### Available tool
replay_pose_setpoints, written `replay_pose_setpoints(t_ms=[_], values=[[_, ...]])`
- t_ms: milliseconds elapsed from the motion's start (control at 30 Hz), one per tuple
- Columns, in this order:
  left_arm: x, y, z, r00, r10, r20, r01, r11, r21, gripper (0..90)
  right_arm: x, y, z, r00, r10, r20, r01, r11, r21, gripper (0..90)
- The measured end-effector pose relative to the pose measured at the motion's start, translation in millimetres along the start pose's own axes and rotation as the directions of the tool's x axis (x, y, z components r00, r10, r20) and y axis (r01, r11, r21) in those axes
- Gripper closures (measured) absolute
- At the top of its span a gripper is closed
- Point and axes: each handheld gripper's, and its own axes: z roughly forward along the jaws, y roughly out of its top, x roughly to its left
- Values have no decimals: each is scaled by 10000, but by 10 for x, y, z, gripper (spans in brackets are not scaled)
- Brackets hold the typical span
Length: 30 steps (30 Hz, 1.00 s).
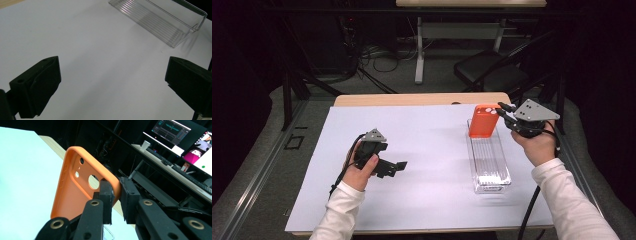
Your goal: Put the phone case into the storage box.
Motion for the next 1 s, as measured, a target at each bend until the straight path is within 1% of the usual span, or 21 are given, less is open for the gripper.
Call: replay_pose_setpoints(t_ms=[333, 500, 800, 867, 933, 1000], values=[[2, -6, 18, 10000, -14, -23, 14, 10000, -12, 7, -42, -51, 3, 9999, -94, 145, 92, 9999, 145, 808], [0, -8, 25, 10000, -49, 18, 49, 10000, -1, 7, -58, -76, 30, 9995, -279, 176, 275, 9994, 207, 808], [5, -10, 27, 10000, -67, 25, 67, 10000, 45, 7, -85, -142, 135, 9986, -457, 252, 449, 9985, 313, 808], [6, -10, 27, 10000, -63, 39, 63, 10000, 32, 7, -91, -158, 168, 9986, -459, 275, 450, 9984, 339, 808], [5, -11, 29, 10000, -55, 43, 55, 10000, 40, 7, -98, -191, 237, 9979, -585, 291, 573, 9975, 413, 808], [5, -11, 30, 10000, -47, 30, 47, 10000, 58, 7, -97, -203, 261, 9976, -624, 298, 611, 9971, 450, 808]])
